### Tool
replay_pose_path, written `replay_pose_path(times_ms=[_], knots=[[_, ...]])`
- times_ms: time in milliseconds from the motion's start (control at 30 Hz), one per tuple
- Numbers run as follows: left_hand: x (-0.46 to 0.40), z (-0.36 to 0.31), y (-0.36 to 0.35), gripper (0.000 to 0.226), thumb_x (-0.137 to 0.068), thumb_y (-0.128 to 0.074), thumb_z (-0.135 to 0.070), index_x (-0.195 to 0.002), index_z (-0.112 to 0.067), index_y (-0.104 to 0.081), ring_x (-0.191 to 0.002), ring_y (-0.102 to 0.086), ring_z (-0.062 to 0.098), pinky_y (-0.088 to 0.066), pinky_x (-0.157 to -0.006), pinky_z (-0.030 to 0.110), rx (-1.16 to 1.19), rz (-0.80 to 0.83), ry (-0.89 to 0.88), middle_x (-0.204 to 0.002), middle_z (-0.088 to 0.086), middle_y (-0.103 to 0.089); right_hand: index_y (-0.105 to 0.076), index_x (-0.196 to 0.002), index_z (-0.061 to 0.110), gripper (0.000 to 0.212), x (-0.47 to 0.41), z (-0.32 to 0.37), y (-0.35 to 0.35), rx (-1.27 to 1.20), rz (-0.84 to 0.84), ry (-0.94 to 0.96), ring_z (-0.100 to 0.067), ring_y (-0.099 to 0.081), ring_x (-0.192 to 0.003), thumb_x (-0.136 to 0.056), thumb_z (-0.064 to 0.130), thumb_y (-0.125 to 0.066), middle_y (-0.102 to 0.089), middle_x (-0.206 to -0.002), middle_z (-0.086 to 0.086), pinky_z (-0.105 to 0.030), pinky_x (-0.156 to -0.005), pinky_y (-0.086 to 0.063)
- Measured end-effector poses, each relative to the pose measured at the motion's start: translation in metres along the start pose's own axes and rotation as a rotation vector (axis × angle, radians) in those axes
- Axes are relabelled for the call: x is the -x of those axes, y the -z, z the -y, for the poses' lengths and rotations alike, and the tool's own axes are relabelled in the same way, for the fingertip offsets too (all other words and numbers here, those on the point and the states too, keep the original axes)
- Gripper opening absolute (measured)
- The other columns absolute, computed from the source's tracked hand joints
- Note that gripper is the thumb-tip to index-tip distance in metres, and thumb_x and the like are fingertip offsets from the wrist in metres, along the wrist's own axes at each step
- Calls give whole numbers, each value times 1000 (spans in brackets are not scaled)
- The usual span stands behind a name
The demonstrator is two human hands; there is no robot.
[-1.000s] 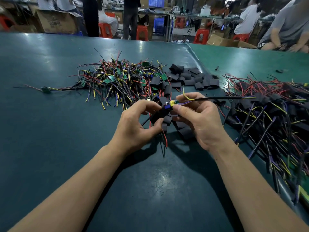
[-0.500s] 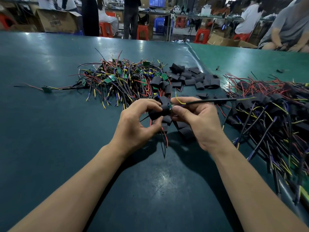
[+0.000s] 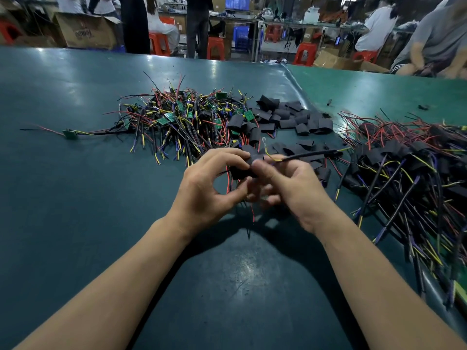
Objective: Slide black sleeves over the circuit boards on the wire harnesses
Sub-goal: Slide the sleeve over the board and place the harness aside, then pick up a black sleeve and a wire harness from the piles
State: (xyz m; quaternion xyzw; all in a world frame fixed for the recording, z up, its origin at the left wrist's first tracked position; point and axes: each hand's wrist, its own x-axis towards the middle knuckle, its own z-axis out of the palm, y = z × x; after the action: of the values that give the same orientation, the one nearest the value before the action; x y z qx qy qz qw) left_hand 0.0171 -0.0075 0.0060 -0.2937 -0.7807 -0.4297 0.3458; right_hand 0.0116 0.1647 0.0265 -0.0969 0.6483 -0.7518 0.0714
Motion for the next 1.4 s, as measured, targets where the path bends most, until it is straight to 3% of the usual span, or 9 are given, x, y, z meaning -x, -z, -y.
replay_pose_path(times_ms=[67, 233, 400, 567, 733, 967, 1100, 1200, 1400], knots=[[1, 1, -1, 23, -77, -78, 2, -98, 0, -68, -110, -64, 21, -52, -95, 38, -11, 28, 1, -115, 9, -68, -71, -71, 13, 18, 1, -2, -3, 138, -49, 37, -13, -63, -45, -80, 29, -71, -71, -62, -7, -17, -38, -44], [0, 5, 0, 21, -83, -73, -4, -104, -4, -69, -111, -60, 23, -47, -99, 40, -153, -31, 72, -113, 7, -65, -69, -83, 8, 14, -4, 12, 12, -39, -381, 168, -19, -72, -61, -92, 18, -67, -75, -74, -10, -22, -47, -52], [6, 10, -5, 27, -89, -64, -8, -115, -11, -69, -127, -46, 23, -31, -112, 30, -258, 380, 152, -135, 5, -57, -61, -90, -2, 9, -7, 30, 56, -621, -800, 191, -26, -75, -79, -94, 5, -62, -71, -99, -22, -21, -59, -56], [5, 12, -7, 36, -97, -51, -12, -131, -18, -61, -138, -35, 22, -23, -117, 32, -319, 502, 313, -152, 1, -42, -61, -90, 0, 13, -7, 22, 49, -469, -613, 28, -25, -74, -70, -96, 8, -54, -75, -77, -13, -20, -50, -54], [3, 9, -6, 24, -87, -59, -7, -105, -10, -75, -124, -51, 22, -31, -107, 23, -286, 426, 363, -135, 4, -58, -61, -100, 9, 6, -10, 14, 32, -128, -571, 50, -21, -69, -57, -96, 12, -58, -73, -73, -7, -24, -44, -50], [3, 16, -6, 20, -90, -62, -27, -89, -14, -77, -108, -56, 25, -44, -94, 38, -469, 227, 471, -112, 0, -67, -65, -92, 25, 12, -10, -6, 25, 373, -451, 173, -17, -67, -54, -96, 17, -57, -71, -69, 0, -32, -48, -53], [2, 30, 5, 31, -91, -59, -38, -115, -20, -65, -120, -45, 29, -36, -94, 41, -683, 72, 605, -128, 4, -57, -62, -89, 36, 14, -12, -16, 20, 615, -371, 226, -19, -69, -62, -94, 22, -60, -72, -73, 3, -47, -64, -60], [1, 40, 9, 45, -95, -53, -37, -135, -17, -53, -127, -40, 32, -33, -101, 42, -718, 157, 741, -141, 6, -50, -62, -89, 37, 13, -12, -17, 20, 642, -389, 233, -18, -69, -63, -93, 24, -60, -72, -73, 5, -49, -65, -59], [-3, 38, 10, 30, -97, -53, -40, -102, -20, -75, -101, -59, 35, -49, -87, 45, -673, 22, 741, -102, 8, -71, -66, -95, 26, 9, -11, -15, 20, 628, -436, 212, -13, -68, -58, -94, 21, -58, -71, -71, 7, -45, -62, -60]])
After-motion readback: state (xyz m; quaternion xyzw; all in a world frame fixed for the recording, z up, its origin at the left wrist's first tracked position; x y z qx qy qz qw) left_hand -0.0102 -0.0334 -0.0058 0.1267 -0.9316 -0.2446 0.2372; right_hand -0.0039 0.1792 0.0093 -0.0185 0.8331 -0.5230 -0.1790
